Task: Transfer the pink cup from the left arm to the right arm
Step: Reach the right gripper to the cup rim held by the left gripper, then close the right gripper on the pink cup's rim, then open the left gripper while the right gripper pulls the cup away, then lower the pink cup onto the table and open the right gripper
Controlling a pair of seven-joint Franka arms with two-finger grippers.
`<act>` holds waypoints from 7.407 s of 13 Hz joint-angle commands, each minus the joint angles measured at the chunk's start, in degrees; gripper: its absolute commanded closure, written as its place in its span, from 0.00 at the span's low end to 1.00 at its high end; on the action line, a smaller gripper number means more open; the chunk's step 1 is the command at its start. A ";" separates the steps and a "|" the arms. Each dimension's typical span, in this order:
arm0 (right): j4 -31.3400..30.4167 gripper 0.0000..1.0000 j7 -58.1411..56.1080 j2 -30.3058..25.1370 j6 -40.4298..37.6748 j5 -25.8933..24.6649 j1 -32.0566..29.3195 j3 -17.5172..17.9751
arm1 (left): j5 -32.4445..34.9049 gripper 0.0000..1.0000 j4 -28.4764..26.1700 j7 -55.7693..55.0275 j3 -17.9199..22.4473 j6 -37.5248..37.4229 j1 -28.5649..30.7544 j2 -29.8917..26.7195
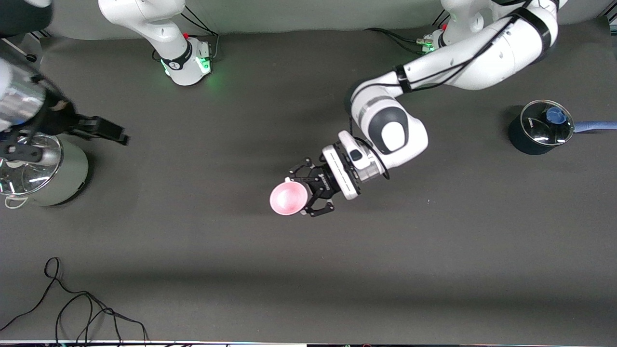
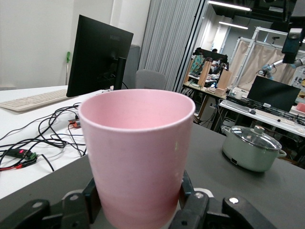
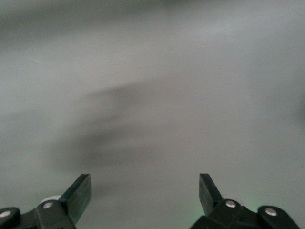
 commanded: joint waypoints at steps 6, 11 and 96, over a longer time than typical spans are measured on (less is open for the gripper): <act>13.48 0.00 31.12 9.84 12.23 6.85 11.07 -0.53 | -2.07 1.00 14.95 -3.56 9.51 9.46 -16.36 -0.21; 16.84 0.00 37.37 16.61 20.40 4.74 14.60 -0.53 | -2.07 1.00 16.10 -3.74 9.51 11.05 -16.72 -0.21; -44.86 1.00 -24.67 12.57 70.50 -3.17 14.52 -20.92 | -0.58 0.01 -11.58 -43.45 3.10 8.76 12.28 -14.18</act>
